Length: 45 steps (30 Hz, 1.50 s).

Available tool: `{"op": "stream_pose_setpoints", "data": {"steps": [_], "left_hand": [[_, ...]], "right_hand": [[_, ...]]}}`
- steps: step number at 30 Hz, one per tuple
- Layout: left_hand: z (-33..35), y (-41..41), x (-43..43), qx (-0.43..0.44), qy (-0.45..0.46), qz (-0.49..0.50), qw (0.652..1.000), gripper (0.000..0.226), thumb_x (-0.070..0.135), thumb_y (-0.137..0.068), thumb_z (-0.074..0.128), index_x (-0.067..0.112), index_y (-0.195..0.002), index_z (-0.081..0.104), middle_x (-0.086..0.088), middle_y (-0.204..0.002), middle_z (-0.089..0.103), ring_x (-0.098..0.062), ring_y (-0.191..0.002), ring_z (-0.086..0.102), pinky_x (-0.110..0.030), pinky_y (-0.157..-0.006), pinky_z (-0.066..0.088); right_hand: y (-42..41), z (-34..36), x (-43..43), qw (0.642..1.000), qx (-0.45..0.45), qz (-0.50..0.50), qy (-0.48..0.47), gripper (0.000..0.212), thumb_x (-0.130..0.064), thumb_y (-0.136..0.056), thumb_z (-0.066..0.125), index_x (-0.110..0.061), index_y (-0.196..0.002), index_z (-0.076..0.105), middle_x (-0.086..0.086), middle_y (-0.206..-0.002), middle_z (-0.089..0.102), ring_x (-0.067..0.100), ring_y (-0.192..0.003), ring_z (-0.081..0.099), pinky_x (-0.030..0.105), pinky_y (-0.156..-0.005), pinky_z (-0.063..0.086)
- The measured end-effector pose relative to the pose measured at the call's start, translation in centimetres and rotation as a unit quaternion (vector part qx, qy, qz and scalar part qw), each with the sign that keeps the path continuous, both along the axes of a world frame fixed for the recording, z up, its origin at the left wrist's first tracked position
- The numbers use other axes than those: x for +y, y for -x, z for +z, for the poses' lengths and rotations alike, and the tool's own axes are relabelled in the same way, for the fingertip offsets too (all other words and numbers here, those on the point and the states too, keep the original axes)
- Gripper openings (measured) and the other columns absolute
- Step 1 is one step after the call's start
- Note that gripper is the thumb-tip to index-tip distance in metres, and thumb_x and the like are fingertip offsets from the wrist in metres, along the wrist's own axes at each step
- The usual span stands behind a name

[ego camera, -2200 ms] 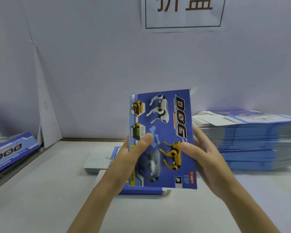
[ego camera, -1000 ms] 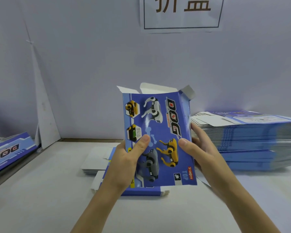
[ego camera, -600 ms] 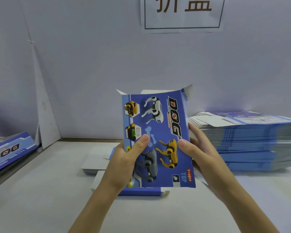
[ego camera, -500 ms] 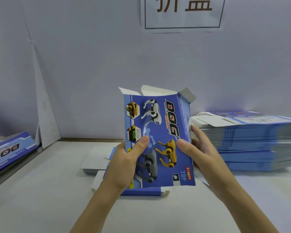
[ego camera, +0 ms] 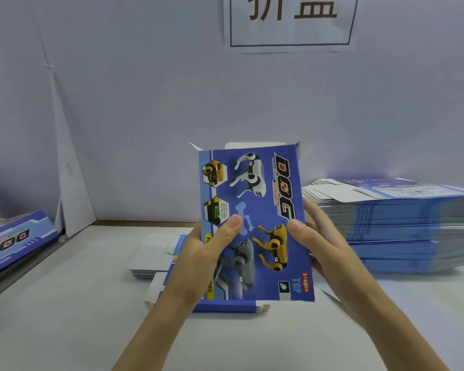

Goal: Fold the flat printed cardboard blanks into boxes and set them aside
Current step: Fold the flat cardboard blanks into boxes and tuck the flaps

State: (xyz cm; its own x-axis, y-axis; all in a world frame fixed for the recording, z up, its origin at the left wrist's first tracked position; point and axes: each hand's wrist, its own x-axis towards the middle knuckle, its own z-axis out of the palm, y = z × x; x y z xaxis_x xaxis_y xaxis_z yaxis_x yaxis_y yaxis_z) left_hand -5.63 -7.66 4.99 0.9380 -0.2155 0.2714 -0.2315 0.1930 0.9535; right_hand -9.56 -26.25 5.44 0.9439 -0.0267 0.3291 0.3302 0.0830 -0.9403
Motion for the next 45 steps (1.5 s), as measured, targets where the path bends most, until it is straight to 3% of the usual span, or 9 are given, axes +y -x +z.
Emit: {"op": "stream_pose_setpoints", "data": {"steps": [3, 9, 17, 22, 28, 33, 36, 39, 45], "left_hand": [[-0.2, 0.0, -0.1, -0.028, -0.041, 0.003, 0.999, 0.062, 0.058, -0.069, 0.071, 0.019, -0.116, 0.060, 0.009, -0.097, 0.072, -0.018, -0.099, 0.068, -0.030, -0.085, 0.055], [-0.4, 0.2, -0.8, -0.015, -0.055, -0.031, 0.998, 0.065, 0.054, -0.078, 0.070, 0.030, -0.134, 0.047, 0.006, -0.117, 0.068, -0.016, -0.104, 0.067, -0.040, -0.089, 0.055], [-0.6, 0.4, -0.8, -0.020, -0.044, 0.006, 0.999, 0.056, 0.056, -0.066, 0.062, 0.021, -0.110, 0.065, 0.005, -0.094, 0.075, -0.015, -0.087, 0.072, -0.038, -0.078, 0.059], [-0.2, 0.2, -0.3, -0.045, -0.038, 0.019, 0.998, 0.046, 0.045, -0.071, 0.063, 0.011, -0.101, 0.066, 0.005, -0.077, 0.073, -0.009, -0.063, 0.069, -0.027, -0.063, 0.054], [-0.5, -0.2, 0.2, -0.027, -0.035, 0.033, 0.998, 0.050, 0.048, -0.069, 0.060, 0.010, -0.102, 0.066, 0.004, -0.081, 0.075, -0.015, -0.077, 0.072, -0.025, -0.065, 0.056], [-0.1, -0.3, 0.3, -0.054, -0.011, 0.036, 0.998, 0.046, 0.053, -0.067, 0.063, 0.016, -0.094, 0.067, 0.000, -0.076, 0.074, -0.015, -0.070, 0.072, -0.022, -0.058, 0.055], [-0.2, -0.7, 0.3, -0.070, -0.028, 0.052, 0.996, 0.041, 0.051, -0.075, 0.061, 0.028, -0.109, 0.063, 0.003, -0.092, 0.074, -0.007, -0.080, 0.070, -0.015, -0.061, 0.053], [-0.8, -0.8, -0.1, -0.082, -0.083, 0.139, 0.983, 0.066, 0.026, -0.089, 0.064, 0.034, -0.145, 0.032, 0.018, -0.123, 0.055, -0.001, -0.112, 0.055, 0.001, -0.074, 0.044], [-0.9, 0.7, -1.8, -0.099, -0.090, 0.029, 0.991, 0.068, 0.052, -0.071, 0.070, 0.039, -0.133, 0.044, 0.016, -0.123, 0.058, 0.002, -0.110, 0.059, -0.013, -0.074, 0.053]], "right_hand": [[0.1, 0.1, 0.0, 0.999, -0.017, -0.017, 0.021, 0.061, -0.047, -0.073, 0.067, -0.035, -0.130, 0.053, -0.001, -0.116, 0.070, 0.021, -0.097, 0.072, 0.032, -0.070, 0.061], [0.5, 0.3, -0.1, 0.999, -0.021, -0.018, -0.034, 0.016, -0.032, -0.085, 0.066, -0.028, -0.098, 0.073, 0.004, -0.099, 0.076, 0.022, -0.083, 0.074, 0.025, -0.058, 0.057], [0.2, 0.4, 0.2, 0.998, -0.015, -0.058, -0.023, 0.072, -0.040, -0.068, 0.075, -0.035, -0.134, 0.048, -0.002, -0.109, 0.070, 0.020, -0.086, 0.074, 0.028, -0.056, 0.059], [0.1, 0.3, 0.3, 0.998, 0.002, -0.051, -0.043, 0.074, -0.039, -0.070, 0.082, -0.035, -0.134, 0.047, 0.001, -0.111, 0.069, 0.019, -0.088, 0.074, 0.026, -0.057, 0.057], [0.1, 0.2, 0.7, 0.999, -0.003, -0.036, -0.031, 0.064, -0.036, -0.067, 0.072, -0.040, -0.126, 0.046, -0.018, -0.091, 0.072, 0.012, -0.083, 0.074, 0.021, -0.054, 0.056], [0.1, 0.0, 0.1, 0.999, 0.042, -0.005, 0.016, 0.088, -0.050, -0.065, 0.083, -0.048, -0.139, 0.034, -0.012, -0.116, 0.069, 0.014, -0.095, 0.073, 0.029, -0.065, 0.060], [0.3, 0.0, 0.1, 0.993, 0.081, 0.026, 0.078, 0.076, -0.053, -0.055, 0.081, -0.041, -0.123, 0.049, -0.014, -0.107, 0.073, 0.015, -0.092, 0.073, 0.039, -0.076, 0.062], [-0.1, -0.6, 0.8, 0.994, 0.038, -0.091, 0.055, 0.059, -0.035, -0.058, 0.090, -0.035, -0.106, 0.055, -0.021, -0.089, 0.073, 0.005, -0.078, 0.073, 0.018, -0.057, 0.056], [-0.2, -1.6, 2.8, 0.985, -0.062, -0.122, 0.103, 0.042, -0.044, -0.075, 0.080, -0.039, -0.109, 0.056, -0.022, -0.101, 0.068, -0.001, -0.090, 0.067, 0.015, -0.068, 0.053]]}}
